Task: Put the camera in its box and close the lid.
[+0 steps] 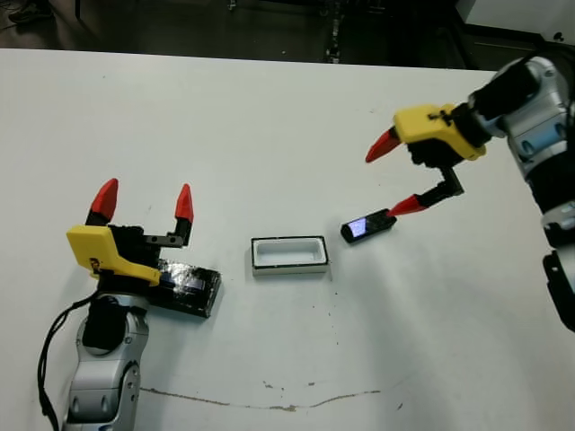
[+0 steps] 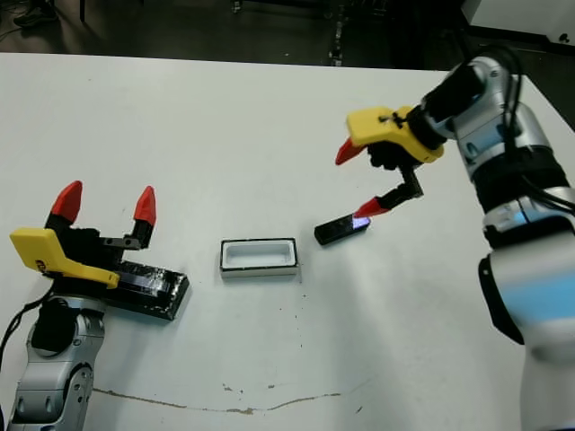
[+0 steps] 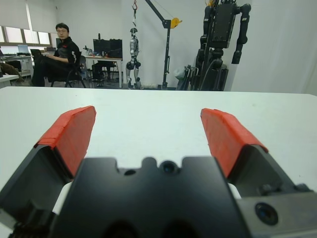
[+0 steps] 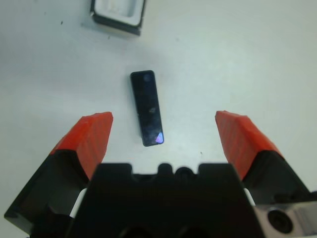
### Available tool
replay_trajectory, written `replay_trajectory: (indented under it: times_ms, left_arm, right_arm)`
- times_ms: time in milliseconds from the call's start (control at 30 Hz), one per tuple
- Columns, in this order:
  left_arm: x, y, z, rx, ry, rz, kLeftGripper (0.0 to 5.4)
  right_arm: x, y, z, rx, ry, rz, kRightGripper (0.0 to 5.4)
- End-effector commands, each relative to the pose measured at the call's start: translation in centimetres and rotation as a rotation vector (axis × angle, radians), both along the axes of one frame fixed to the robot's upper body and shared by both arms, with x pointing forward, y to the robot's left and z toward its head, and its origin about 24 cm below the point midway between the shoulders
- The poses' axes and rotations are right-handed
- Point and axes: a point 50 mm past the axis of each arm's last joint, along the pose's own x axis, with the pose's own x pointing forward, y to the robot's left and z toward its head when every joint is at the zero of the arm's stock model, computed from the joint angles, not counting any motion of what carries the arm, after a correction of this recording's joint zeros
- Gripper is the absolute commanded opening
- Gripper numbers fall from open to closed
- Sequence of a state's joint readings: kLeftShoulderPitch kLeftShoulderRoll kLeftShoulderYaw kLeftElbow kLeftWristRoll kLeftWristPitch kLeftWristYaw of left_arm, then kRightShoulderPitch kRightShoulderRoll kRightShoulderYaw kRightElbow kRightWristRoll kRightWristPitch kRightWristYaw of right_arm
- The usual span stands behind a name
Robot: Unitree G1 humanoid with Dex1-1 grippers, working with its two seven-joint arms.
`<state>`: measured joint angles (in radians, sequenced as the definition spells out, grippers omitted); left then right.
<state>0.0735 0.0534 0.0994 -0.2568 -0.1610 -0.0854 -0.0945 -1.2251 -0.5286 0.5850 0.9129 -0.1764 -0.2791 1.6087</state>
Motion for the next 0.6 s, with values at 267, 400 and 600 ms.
replay_trajectory:
  times_ms: [267, 400, 600]
  left_arm:
    - [0.0, 0.0, -0.2, 0.007, 0.021, 0.019, 5.4]
    - [-0.1, 0.0, -0.2, -0.009, 0.022, 0.013, 5.4]
    - [-0.1, 0.1, -0.3, -0.01, 0.023, 0.008, 5.4]
  right_arm:
    - [-0.2, 2.1, -2.0, -0.107, 0.032, 0.136, 5.38]
    - [-0.2, 2.3, -2.7, -0.118, 0.053, 0.119, 5.38]
    - [-0.3, 2.4, -3.9, -0.106, 0.046, 0.126, 5.38]
